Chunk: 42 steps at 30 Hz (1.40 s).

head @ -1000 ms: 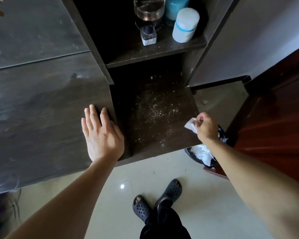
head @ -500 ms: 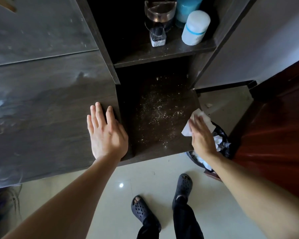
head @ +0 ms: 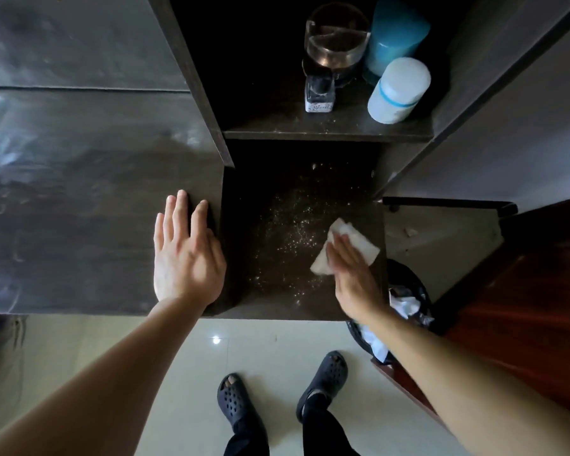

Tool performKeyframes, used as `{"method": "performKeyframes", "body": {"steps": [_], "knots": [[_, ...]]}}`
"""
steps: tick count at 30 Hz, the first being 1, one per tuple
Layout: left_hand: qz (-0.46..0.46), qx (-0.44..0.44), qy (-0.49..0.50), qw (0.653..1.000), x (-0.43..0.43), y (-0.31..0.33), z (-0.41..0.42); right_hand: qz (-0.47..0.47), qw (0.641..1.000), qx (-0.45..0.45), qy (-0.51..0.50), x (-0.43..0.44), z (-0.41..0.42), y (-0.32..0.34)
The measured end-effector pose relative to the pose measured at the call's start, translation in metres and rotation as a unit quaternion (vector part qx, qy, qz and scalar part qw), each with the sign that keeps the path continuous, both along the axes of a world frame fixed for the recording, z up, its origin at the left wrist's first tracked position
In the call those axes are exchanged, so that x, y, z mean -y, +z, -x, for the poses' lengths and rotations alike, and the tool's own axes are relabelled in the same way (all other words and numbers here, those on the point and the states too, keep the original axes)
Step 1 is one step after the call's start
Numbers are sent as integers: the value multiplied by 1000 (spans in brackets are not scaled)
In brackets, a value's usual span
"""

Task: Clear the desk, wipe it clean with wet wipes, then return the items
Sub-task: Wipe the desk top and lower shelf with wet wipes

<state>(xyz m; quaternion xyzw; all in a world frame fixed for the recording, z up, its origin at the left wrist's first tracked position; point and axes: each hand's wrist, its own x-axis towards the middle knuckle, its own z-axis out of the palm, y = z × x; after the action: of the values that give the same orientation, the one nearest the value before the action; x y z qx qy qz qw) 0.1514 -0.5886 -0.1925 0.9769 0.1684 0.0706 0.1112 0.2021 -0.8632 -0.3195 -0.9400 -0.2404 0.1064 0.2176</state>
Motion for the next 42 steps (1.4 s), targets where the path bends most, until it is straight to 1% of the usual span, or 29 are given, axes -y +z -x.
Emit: {"method": "performKeyframes", "body": {"steps": [2,4,5,8,10,12,13,14,15,17,18,19,20,22,23,25,26,27,28,30,32,33,34,36,38,39,40,41,42], "knots": [[4,-3,6,1000,1,2,0,-17,996,-36,77,25,43,2],[5,-4,9,1000,3,3,0,-20,991,-47,125,42,33,4],[5,-2,11,1000,3,3,-1,-13,992,-38,120,40,12,5],[5,0,15,1000,2,2,-1,62,997,4,48,11,-71,9],[5,4,17,1000,2,2,-1,92,996,-14,13,-10,-113,9],[5,6,17,1000,2,1,-1,85,995,-15,-41,-25,-126,6],[4,9,19,1000,2,1,-2,74,995,-14,-71,-32,-120,7],[3,10,21,1000,2,1,-2,62,995,-13,-75,-36,-106,5],[3,9,21,1000,2,1,-1,48,998,-11,-47,-39,-85,4],[9,5,22,1000,2,3,-1,41,997,-29,66,-35,-42,9],[12,4,22,1000,3,4,-1,36,992,-33,113,-29,-35,13],[14,3,21,1000,3,5,-1,38,990,-31,134,-22,-41,17],[14,4,20,1000,3,5,-1,49,991,-26,126,-18,-56,19],[13,8,18,1000,3,4,-1,79,996,-6,45,-22,-96,17],[14,10,18,1000,2,4,-1,85,996,-14,-15,-30,-118,16],[14,13,19,1000,1,2,-1,83,985,-59,-138,-52,-155,14],[14,12,18,1000,1,2,-1,74,980,-66,-173,-64,-164,12],[14,12,18,1000,1,2,-1,60,980,-58,-181,-76,-166,12],[14,11,18,1000,1,2,-1,43,986,-48,-156,-84,-162,13],[14,7,18,1000,1,3,-1,18,999,-45,-23,-87,-128,17],[16,3,20,1000,1,4,-1,14,992,-58,115,-75,-87,20],[16,2,21,1000,1,5,-1,9,986,-56,158,-65,-79,19],[16,1,22,1000,2,6,-1,2,984,-50,173,-55,-83,19],[17,4,23,1000,2,6,-2,-2,991,-38,127,-51,-113,17],[15,6,23,1000,2,5,-2,14,999,-26,13,-61,-155,13],[14,6,24,1000,1,4,-2,30,998,-34,-40,-71,-171,11],[15,7,24,1000,1,4,-3,36,997,-39,-64,-83,-177,10],[15,7,23,1000,1,4,-3,35,997,-40,-57,-96,-172,9],[15,6,22,1000,1,4,-3,26,999,-41,-22,-105,-158,10]]}}
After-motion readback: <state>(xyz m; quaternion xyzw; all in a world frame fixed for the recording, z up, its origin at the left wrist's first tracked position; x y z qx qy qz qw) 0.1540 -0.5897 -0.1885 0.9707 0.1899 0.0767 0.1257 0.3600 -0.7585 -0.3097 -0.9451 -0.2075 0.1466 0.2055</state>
